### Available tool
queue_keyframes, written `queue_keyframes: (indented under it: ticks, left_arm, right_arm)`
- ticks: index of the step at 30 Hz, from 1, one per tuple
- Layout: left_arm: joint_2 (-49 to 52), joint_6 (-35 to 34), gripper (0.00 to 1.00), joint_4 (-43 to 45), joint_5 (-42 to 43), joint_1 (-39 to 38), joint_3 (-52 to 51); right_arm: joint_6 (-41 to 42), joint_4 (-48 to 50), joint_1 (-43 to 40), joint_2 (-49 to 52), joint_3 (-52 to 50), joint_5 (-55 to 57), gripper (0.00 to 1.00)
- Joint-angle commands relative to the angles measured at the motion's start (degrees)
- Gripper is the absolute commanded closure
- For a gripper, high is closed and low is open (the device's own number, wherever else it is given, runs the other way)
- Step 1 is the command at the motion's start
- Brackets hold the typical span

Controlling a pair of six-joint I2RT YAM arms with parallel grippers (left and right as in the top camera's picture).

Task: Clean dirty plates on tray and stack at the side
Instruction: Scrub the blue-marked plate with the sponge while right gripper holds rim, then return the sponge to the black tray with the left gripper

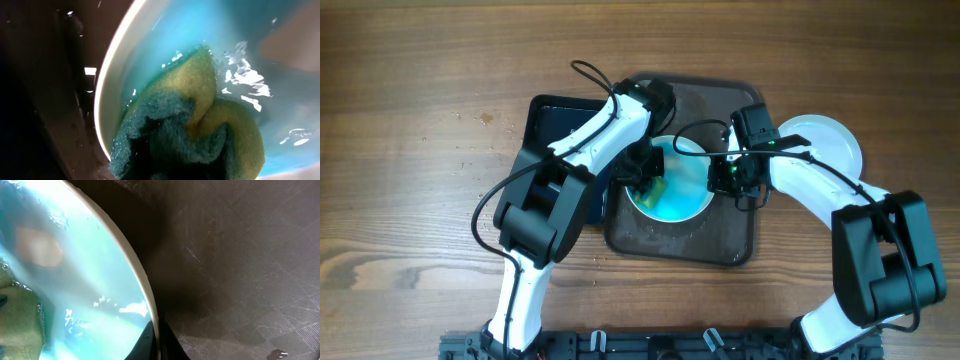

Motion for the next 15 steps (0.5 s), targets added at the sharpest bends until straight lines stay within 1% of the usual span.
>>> queue_keyframes:
  ticks: [1, 5, 7, 11, 12, 14, 15]
  left_arm:
    - [1.0, -5.0, 0.96, -1.3, -20.2, 3.4, -2.7]
    - [-7.3, -4.7, 0.96, 0.9, -8.7, 4.0, -2.7]
    - [-12.6, -4.7, 0.96, 1.4, -6.0, 5.3, -2.7]
    - [-22.8, -2.3, 0.96, 0.3, -6.4, 10.2, -2.7]
    - [-25.0, -2.4, 0.96, -0.5, -9.1, 12.4, -2.7]
    - [-26.3, -2.3, 0.96, -2.1, -13.7, 17.3, -2.8]
    - [-26.2, -1.8, 0.96, -2.2, -13.8, 19.0, -3.1]
  right_arm:
    - [-1.2, -1.1, -1.4, 2.1, -1.6, 8.5, 0.96]
    - [-4.0, -1.6, -1.4, 2.1, -1.6, 8.5, 0.96]
    - [-4.7, -1.7, -1.4, 2.1, -1.6, 8.5, 0.96]
    - [-4.7, -2.0, -1.4, 2.1, -1.6, 8.5, 0.96]
    - [-4.7, -1.8, -1.4, 2.1, -1.6, 8.5, 0.96]
    - [-4.8, -0.7, -1.4, 2.1, -1.6, 8.5, 0.95]
    - [-4.7, -0.1, -1.4, 2.1, -1.6, 8.5, 0.94]
